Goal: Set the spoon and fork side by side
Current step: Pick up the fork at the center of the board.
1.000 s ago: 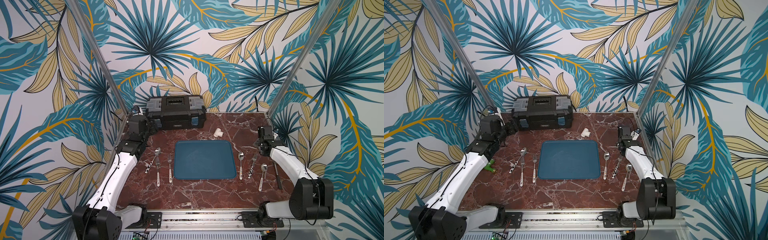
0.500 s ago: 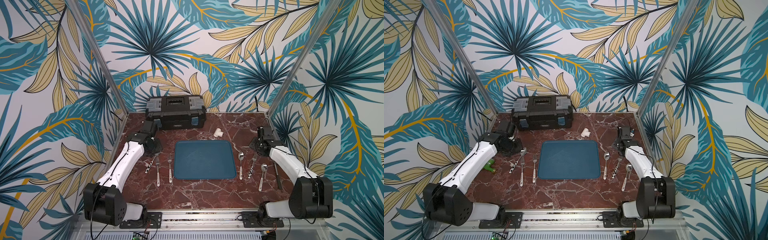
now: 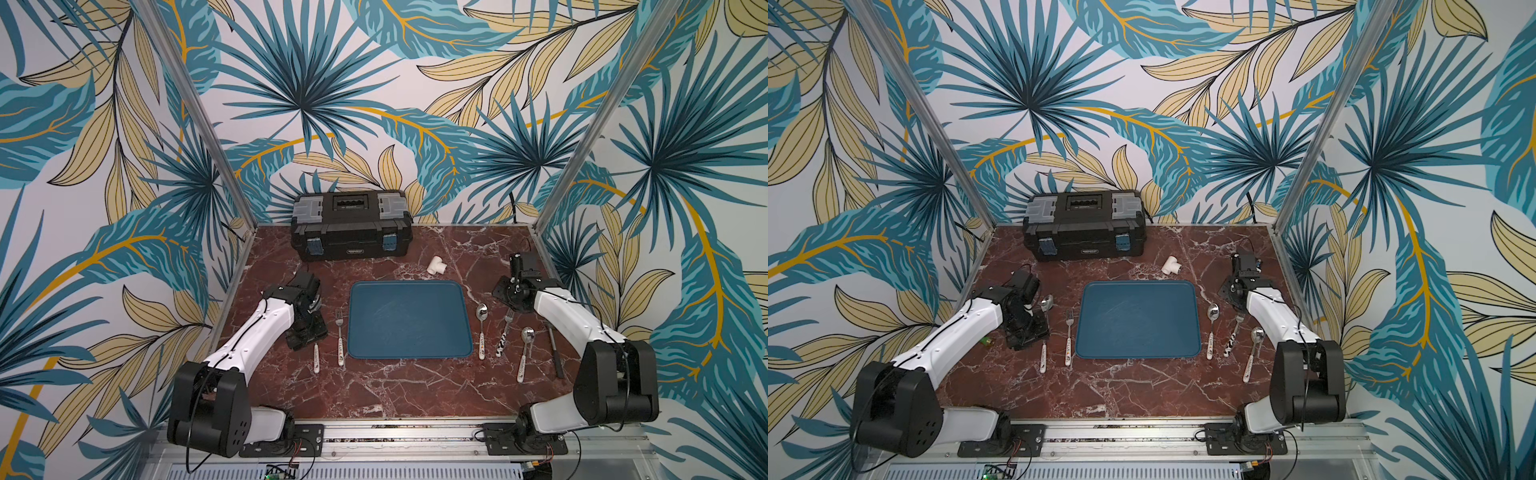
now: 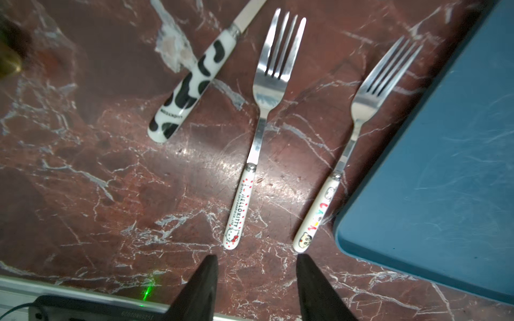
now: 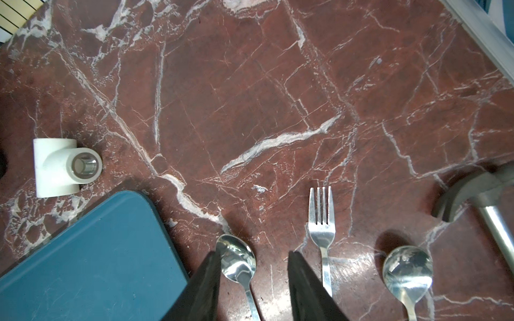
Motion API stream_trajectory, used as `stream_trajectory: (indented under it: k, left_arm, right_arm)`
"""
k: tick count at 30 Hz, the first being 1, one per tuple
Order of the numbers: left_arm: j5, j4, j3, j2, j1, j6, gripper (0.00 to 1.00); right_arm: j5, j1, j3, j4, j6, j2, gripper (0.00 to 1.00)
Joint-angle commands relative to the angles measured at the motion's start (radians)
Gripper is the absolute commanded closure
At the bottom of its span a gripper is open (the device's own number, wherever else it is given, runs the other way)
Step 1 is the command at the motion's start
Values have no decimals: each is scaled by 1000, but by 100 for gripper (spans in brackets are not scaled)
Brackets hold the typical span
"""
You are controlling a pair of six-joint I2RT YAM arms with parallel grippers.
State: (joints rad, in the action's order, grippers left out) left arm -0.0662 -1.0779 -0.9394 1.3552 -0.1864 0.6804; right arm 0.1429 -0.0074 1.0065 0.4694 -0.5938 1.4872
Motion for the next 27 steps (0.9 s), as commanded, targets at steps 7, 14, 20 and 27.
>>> stream_trajectory:
  k: [7,14,20,27]
  left_arm:
    - [-24,10,104,-19,1,-13,53]
    - [15,70,92,59,1,-36,54]
    - [17,124,101,118,4,-67,62]
    - [22,199,158,146,38,-73,67]
  right_arm:
    - [-2,7,28,33,16,14,54]
    - [0,8,23,32,17,7,54]
    - [2,7,25,36,19,2,54]
    - [1,8,28,39,16,12,54]
